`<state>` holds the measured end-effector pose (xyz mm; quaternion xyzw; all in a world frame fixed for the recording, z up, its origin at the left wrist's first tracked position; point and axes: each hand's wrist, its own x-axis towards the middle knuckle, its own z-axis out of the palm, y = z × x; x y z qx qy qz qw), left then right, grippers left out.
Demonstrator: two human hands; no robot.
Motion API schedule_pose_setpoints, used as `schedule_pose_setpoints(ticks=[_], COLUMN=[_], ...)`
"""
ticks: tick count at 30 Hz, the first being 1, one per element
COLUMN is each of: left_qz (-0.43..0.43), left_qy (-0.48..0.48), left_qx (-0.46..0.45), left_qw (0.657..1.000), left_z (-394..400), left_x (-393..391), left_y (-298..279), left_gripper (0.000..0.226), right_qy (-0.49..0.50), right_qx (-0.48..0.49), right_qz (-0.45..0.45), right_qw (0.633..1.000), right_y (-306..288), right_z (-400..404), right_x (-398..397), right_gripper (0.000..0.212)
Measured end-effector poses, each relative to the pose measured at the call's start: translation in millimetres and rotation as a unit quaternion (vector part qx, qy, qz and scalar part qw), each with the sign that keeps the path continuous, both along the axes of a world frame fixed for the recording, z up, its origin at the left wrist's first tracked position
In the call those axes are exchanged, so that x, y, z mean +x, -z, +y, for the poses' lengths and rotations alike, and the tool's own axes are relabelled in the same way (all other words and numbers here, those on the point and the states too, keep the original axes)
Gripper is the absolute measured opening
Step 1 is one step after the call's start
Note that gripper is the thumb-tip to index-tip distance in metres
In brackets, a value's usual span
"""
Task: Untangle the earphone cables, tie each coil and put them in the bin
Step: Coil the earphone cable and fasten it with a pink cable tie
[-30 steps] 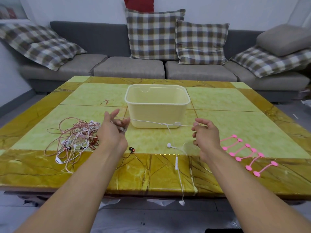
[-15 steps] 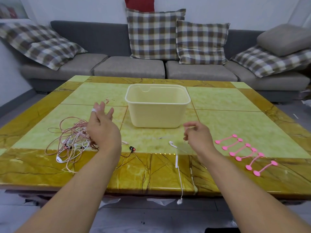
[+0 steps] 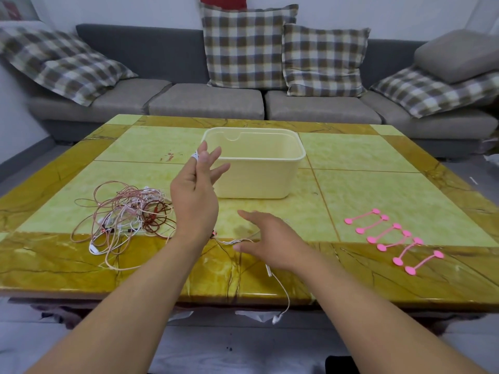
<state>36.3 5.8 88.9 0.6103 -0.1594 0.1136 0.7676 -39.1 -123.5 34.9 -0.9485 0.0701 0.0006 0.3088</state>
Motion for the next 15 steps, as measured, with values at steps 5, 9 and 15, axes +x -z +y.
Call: schedule_pose_setpoints(ticks=[5,9,15], left_qz=[0.012,0.029,0.023], left_qy=[0.022,0.025,0.127], left_qx=[0.009,0.082,0.347], left_qw=[1.000,0.996,0.929], left_z=[0,3,9], left_x=[1,7,11], left_y=[2,13,33], left_gripper=[0.037,0.031,0.030], right_qy=[-0.108,-0.057,0.061], right_qx=[-0.082,-0.037,0.212], right_qz=[0.077,-0.007,-0.073], right_qw=[0.988,0.998,0.973], right_y=[16,19,-15], right_z=[10,10,-4], right_x=[5,6,-3], right_gripper=[0.057,0.012,0.013])
